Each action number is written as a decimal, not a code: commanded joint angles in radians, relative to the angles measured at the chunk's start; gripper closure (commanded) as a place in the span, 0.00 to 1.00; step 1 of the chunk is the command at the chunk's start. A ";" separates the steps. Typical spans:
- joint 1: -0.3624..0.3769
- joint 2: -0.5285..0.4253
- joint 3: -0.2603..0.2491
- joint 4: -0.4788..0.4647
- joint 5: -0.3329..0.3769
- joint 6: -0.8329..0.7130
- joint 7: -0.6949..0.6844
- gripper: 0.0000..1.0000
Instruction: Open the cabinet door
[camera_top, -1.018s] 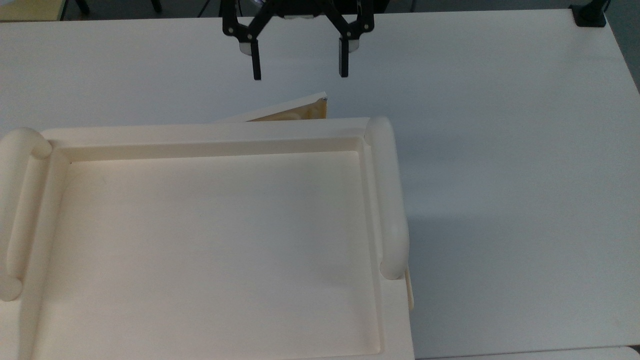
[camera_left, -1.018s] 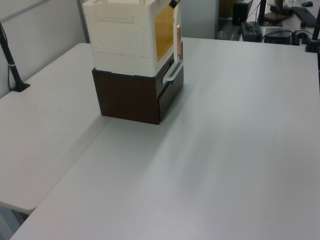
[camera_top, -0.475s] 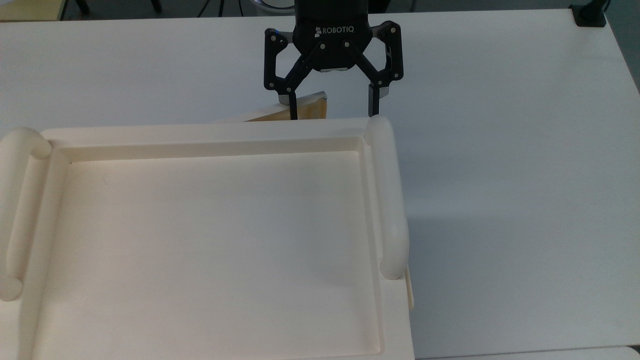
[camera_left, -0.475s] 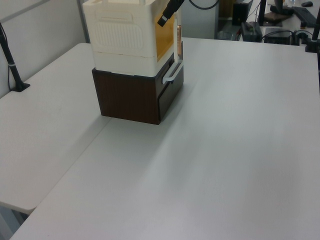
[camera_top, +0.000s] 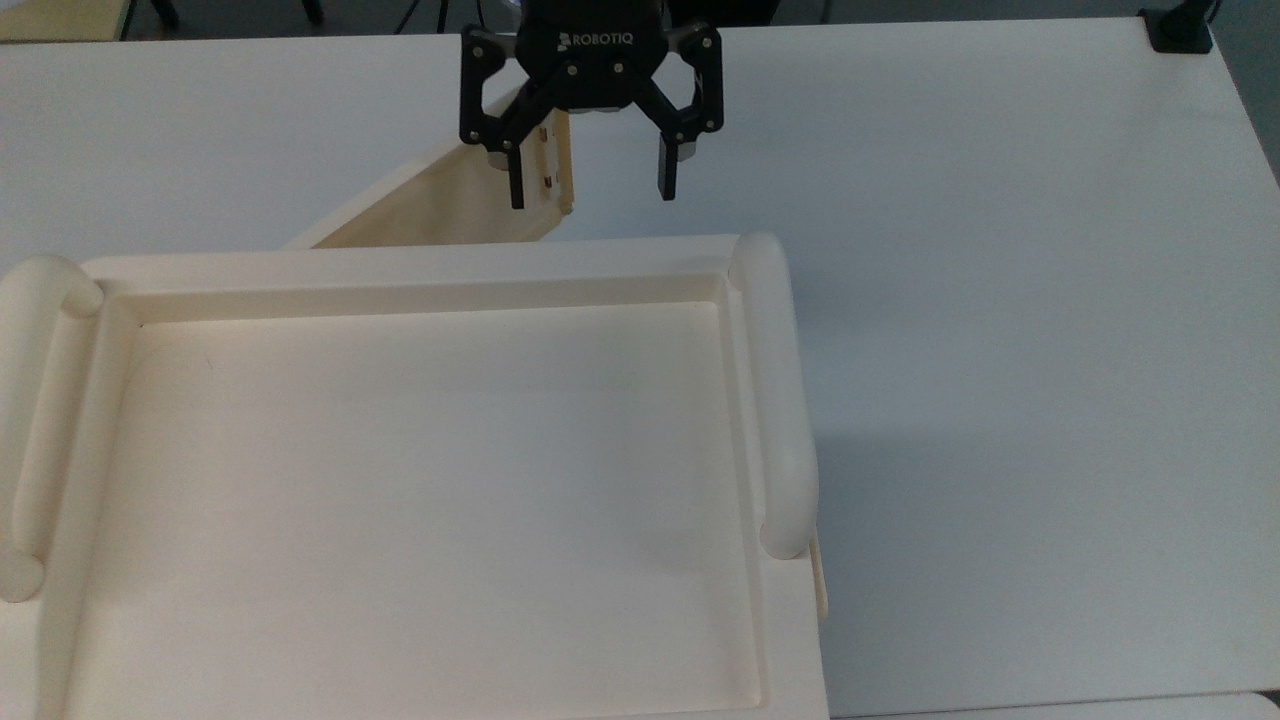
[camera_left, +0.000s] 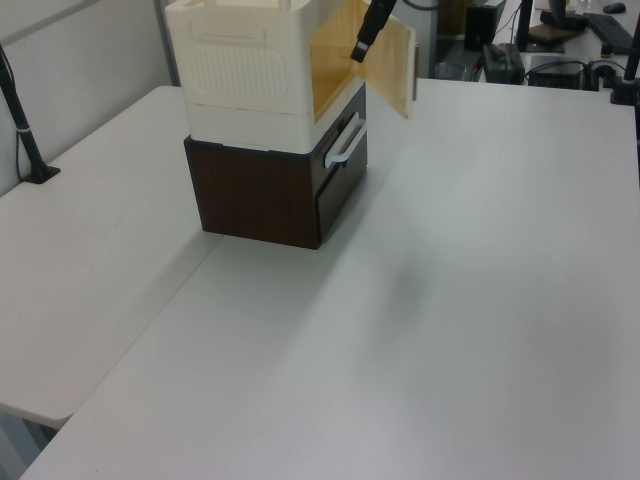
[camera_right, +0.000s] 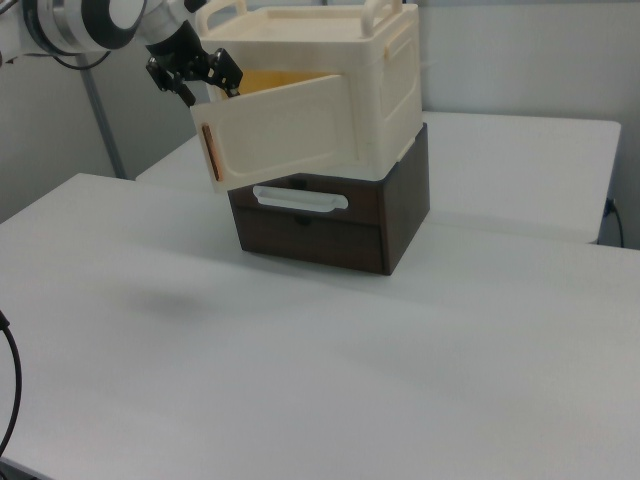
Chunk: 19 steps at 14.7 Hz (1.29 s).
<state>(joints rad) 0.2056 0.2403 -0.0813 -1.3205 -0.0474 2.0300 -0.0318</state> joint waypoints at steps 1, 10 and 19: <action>-0.006 -0.048 -0.005 -0.023 0.009 -0.123 -0.020 0.00; -0.101 -0.072 -0.083 -0.034 -0.005 -0.364 -0.020 0.00; -0.109 -0.130 -0.071 -0.134 0.015 -0.415 -0.019 0.00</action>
<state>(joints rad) 0.0983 0.1839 -0.1507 -1.3770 -0.0477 1.6320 -0.0479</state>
